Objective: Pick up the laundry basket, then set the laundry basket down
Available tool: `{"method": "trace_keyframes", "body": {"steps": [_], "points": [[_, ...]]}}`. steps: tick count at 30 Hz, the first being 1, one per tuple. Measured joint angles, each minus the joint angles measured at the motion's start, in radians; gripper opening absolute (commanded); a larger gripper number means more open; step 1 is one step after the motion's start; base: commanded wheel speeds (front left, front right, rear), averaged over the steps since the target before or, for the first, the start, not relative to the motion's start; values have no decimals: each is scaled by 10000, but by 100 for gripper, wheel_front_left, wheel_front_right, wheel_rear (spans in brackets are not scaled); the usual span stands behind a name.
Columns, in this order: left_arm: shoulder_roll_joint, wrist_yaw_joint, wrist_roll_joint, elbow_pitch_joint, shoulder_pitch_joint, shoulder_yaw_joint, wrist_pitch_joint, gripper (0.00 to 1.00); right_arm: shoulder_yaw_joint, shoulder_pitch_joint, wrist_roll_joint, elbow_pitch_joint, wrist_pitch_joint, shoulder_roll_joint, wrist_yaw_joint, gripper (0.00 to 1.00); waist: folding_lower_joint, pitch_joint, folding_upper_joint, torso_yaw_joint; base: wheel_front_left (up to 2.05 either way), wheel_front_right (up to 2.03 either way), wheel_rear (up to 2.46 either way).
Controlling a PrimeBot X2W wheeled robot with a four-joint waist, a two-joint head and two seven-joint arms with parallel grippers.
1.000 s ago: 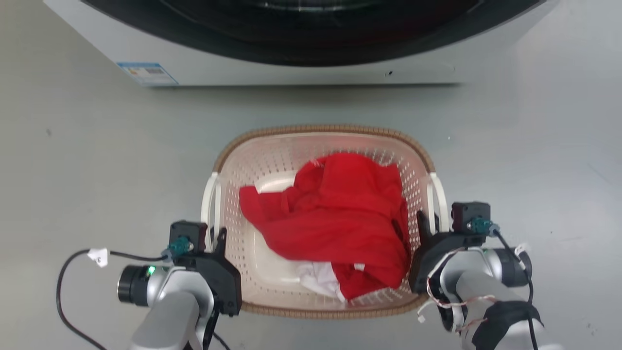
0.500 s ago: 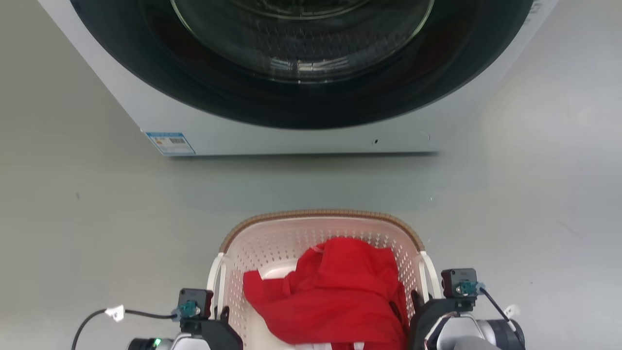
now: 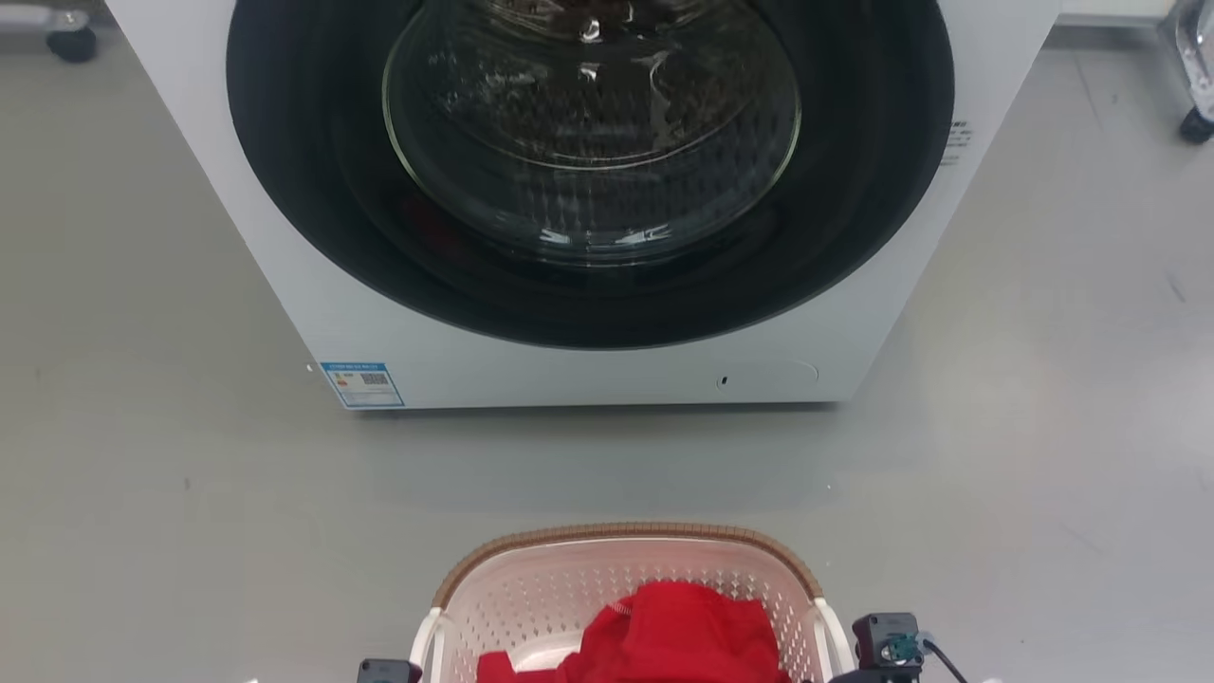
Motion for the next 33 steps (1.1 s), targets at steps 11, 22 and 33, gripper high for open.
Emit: {"method": "trace_keyframes", "body": {"steps": [11,22,33], "points": [[58,82,-255,-119,637,-418,403,0,443,704,468,13,577,-4,-4,0,2,-934,0,-37,0,0,0],[69,161,-633,-176,835,-694,744,0,652,925,821,119,890,-2,-2,0,3,-1462,0,-51,0,0,0],[71,188,-771,-176,835,-857,982,0,848,909,1104,268,1076,12,-2,0,4,-1580,2,-21,0,0,0]]}}
